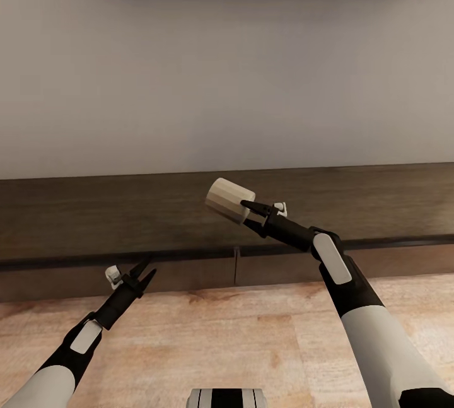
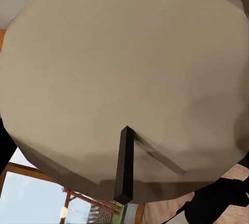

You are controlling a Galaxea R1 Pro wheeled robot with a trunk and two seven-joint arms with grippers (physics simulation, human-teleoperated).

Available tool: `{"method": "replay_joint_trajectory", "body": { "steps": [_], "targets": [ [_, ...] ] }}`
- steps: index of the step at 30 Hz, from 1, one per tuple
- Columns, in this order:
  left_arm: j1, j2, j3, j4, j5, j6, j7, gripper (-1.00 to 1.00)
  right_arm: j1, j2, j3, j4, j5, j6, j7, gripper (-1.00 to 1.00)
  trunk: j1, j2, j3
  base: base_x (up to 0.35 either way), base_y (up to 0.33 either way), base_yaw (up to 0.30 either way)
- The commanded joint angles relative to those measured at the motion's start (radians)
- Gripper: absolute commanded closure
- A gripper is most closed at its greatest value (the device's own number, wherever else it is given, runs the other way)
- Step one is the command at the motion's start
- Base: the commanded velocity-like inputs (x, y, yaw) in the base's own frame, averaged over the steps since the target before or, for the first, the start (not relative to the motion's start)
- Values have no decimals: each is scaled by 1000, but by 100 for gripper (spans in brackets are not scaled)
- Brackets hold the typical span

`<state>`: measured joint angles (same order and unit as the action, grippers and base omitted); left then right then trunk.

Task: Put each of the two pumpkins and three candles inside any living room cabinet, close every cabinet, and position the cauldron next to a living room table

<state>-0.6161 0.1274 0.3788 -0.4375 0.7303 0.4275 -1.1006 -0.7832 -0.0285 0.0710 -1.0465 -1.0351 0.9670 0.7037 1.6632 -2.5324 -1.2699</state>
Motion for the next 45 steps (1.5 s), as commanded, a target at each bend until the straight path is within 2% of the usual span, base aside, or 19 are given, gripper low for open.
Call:
{"method": "replay_joint_trajectory", "body": {
  "steps": [1, 8, 15, 45],
  "targets": [
    [-1, 0, 2, 0, 3, 10, -2, -100, -1, -1, 1, 0, 0, 2, 4, 100, 0, 0, -1, 0, 0, 0],
    [-1, 0, 2, 0, 3, 12, 17, -100, -1, -1, 1, 0, 0, 2, 4, 100, 0, 0, -1, 0, 0, 0],
    [-1, 0, 2, 0, 4, 46, 29, -100, -1, -1, 1, 0, 0, 2, 4, 100, 0, 0, -1, 59, 0, 0],
    [-1, 1, 3, 0, 5, 50, 49, -100, -1, -1, 1, 0, 0, 2, 4, 100, 0, 0, -1, 5, 0, 0]
  ]
}}
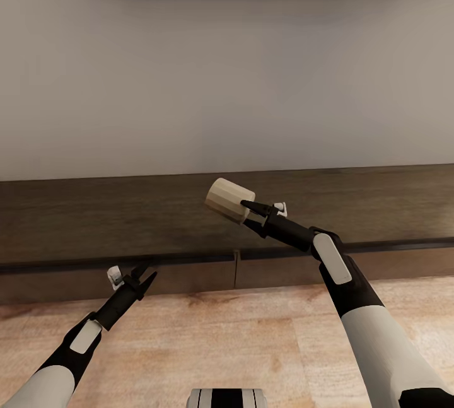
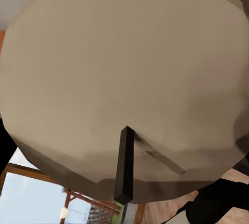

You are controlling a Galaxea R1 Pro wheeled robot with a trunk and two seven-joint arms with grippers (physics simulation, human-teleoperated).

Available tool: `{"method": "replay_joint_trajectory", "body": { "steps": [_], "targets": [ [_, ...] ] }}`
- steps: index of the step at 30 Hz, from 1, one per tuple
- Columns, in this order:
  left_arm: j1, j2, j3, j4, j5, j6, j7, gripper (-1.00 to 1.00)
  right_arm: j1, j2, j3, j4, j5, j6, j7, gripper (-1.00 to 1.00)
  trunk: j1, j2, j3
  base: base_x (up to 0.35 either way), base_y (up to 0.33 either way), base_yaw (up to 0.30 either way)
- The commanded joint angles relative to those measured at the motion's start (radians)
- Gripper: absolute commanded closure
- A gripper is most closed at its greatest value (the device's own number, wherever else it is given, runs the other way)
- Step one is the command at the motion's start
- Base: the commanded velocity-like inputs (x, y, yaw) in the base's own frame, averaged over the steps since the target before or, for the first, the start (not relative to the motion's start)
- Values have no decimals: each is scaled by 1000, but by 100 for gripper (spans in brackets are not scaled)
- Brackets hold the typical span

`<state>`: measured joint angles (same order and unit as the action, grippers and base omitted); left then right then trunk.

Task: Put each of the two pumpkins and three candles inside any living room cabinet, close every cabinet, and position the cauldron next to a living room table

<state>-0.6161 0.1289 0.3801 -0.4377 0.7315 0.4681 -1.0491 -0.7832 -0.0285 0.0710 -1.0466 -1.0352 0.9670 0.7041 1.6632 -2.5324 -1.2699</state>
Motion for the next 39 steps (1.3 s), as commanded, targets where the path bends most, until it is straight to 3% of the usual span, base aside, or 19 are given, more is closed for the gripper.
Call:
{"method": "replay_joint_trajectory", "body": {
  "steps": [1, 10, 11, 39],
  "targets": [
    [-1, 0, 2, 0, 3, 9, -2, -100, -1, -1, 1, 0, 0, 2, 4, 100, 0, 0, -1, 0, 0, 0],
    [-1, -1, 0, -1, 4, 9, -2, -100, -1, -1, 1, 0, 0, 2, 4, 100, 0, 0, -1, 0, 0, 0],
    [-1, -1, 0, -1, 4, 9, -2, 100, -1, -1, 1, 0, 0, 2, 4, 100, 0, 0, -1, 0, 0, 0],
    [-1, 0, 3, -1, 3, 9, -5, 100, -1, -1, 1, 0, 0, 2, 4, 100, 0, 0, -1, 0, 0, 0]
  ]
}}
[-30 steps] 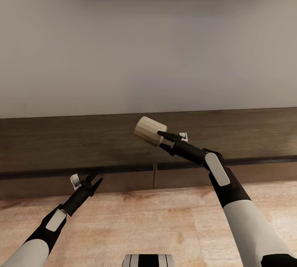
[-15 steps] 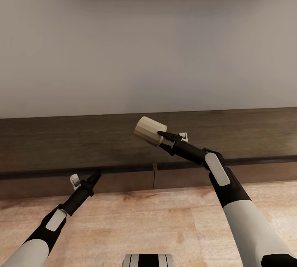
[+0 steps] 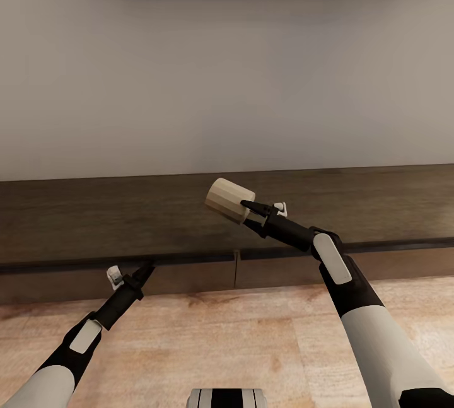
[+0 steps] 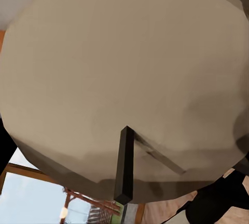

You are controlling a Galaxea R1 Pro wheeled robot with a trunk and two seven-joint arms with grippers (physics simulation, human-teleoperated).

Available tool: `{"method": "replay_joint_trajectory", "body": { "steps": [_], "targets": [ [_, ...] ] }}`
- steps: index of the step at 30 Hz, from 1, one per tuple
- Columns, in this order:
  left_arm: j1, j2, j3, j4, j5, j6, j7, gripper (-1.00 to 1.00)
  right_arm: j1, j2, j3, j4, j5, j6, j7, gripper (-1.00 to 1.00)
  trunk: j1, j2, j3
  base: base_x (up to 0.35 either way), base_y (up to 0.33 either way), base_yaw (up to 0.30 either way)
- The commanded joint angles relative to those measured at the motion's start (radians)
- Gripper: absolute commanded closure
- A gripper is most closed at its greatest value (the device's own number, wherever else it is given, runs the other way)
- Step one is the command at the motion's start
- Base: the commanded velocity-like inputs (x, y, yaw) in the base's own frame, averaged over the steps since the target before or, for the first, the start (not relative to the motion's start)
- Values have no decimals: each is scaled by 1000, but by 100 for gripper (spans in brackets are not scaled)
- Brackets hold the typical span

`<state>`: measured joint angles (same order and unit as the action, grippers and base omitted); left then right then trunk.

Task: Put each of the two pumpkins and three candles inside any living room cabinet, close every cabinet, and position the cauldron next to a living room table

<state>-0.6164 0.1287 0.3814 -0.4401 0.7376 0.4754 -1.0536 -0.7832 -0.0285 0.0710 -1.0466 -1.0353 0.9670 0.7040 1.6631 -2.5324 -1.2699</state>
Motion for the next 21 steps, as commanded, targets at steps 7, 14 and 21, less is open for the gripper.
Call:
{"method": "replay_joint_trajectory", "body": {
  "steps": [7, 14, 21],
  "targets": [
    [0, 0, 2, 1, -3, 2, 1, 100, -1, -1, 1, 0, 0, 2, 4, 100, 0, 0, -1, 0, 0, 0],
    [0, 0, 2, 1, -3, 2, 0, 100, -1, -1, 1, 0, 0, 2, 3, 100, -1, 0, 7, 0, 0, 0],
    [0, 0, 2, 1, -3, 2, 0, 100, -1, -1, 1, 0, 0, 2, 4, 100, -1, 0, 7, 0, 0, 0]
  ]
}}
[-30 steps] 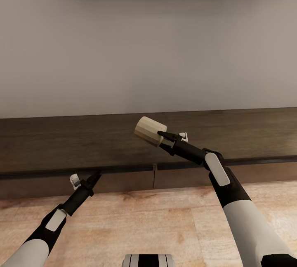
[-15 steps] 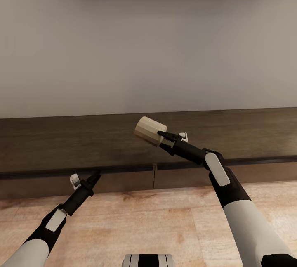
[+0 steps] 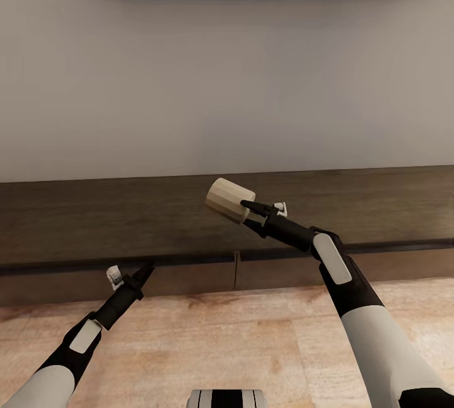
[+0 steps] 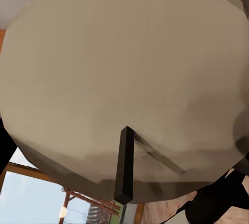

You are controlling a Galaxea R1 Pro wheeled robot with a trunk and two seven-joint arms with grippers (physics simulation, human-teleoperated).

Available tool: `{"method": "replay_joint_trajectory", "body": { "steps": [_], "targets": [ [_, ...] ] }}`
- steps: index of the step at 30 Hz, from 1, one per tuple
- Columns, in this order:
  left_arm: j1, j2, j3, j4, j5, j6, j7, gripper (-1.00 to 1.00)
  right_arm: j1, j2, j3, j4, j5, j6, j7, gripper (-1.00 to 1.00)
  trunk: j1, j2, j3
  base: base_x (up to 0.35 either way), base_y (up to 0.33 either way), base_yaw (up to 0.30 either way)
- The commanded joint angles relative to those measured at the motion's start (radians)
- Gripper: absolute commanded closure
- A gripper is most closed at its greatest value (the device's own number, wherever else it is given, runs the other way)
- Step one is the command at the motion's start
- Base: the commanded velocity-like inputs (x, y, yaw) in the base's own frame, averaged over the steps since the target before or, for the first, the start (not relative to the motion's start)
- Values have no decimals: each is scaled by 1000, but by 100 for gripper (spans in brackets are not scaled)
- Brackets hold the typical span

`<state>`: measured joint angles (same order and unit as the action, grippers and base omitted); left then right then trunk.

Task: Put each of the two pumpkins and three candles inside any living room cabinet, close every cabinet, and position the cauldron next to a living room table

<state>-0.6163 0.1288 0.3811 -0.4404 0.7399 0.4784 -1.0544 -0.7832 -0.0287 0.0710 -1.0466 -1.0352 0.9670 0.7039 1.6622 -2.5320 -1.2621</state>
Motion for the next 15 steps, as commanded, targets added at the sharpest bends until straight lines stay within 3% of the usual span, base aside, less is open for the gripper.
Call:
{"method": "replay_joint_trajectory", "body": {
  "steps": [1, 10, 15],
  "targets": [
    [0, 0, 2, 2, -5, -1, 1, 100, -1, -1, 1, 0, 0, 2, 4, 100, 0, 0, -1, 0, 0, 0],
    [0, 0, 2, 2, -5, -1, 1, 100, -1, 0, 1, 0, 0, 2, 4, 100, 0, 0, -1, 0, 0, 0],
    [0, 0, 2, 2, -5, -1, 1, 100, -1, 0, 1, 0, 0, 2, 4, 100, -2, 1, 19, 0, 0, 0]
  ]
}}
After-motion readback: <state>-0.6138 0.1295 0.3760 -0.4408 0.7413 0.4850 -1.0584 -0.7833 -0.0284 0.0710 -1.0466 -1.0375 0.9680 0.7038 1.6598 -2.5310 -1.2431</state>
